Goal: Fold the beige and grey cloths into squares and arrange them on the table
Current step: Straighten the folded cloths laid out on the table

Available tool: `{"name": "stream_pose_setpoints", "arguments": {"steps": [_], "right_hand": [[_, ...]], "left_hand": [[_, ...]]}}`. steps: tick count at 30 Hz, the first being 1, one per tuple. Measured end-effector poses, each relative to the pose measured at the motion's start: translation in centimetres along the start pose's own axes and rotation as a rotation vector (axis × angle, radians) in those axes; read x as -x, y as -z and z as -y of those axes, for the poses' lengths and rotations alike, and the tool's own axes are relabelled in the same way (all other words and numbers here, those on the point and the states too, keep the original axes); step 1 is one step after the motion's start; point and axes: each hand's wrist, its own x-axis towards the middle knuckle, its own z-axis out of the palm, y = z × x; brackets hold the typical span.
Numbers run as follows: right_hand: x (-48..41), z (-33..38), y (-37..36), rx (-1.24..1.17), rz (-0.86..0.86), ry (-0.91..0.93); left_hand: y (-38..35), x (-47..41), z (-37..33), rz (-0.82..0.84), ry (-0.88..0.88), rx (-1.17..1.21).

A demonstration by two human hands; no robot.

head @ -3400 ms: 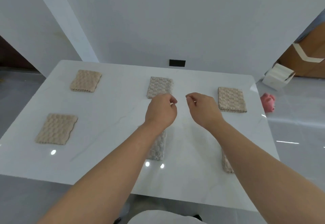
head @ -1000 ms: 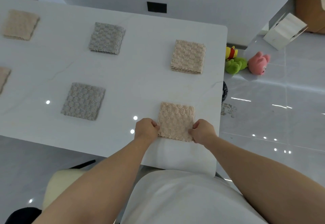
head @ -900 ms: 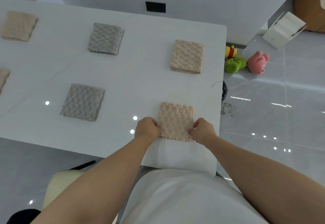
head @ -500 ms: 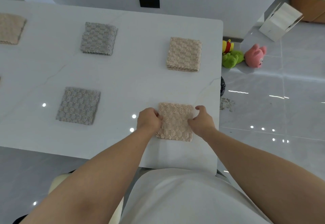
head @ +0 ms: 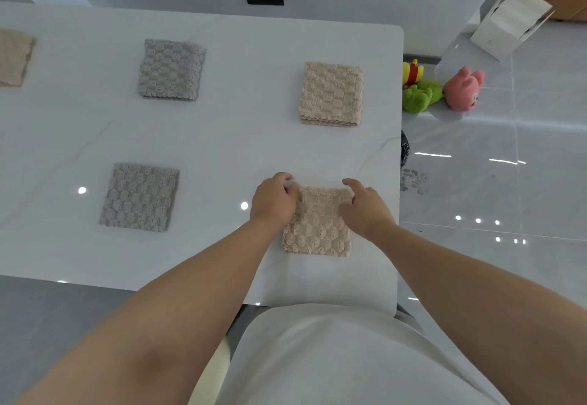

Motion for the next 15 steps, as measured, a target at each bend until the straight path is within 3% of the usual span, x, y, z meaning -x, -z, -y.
{"name": "stream_pose_setpoints", "arguments": {"steps": [6,15], "right_hand": [[-1.2,0.1,0.0,0.024,-0.018,0.026],[-2.6,-0.2,0.2,0.036,0.005,-0.03]], "left_hand": [[-0.3,-1.1,-0.4,0.023,-0.001,-0.092],[-0.1,-2.1,-0.2,0.063,0.062,-0.038]]}}
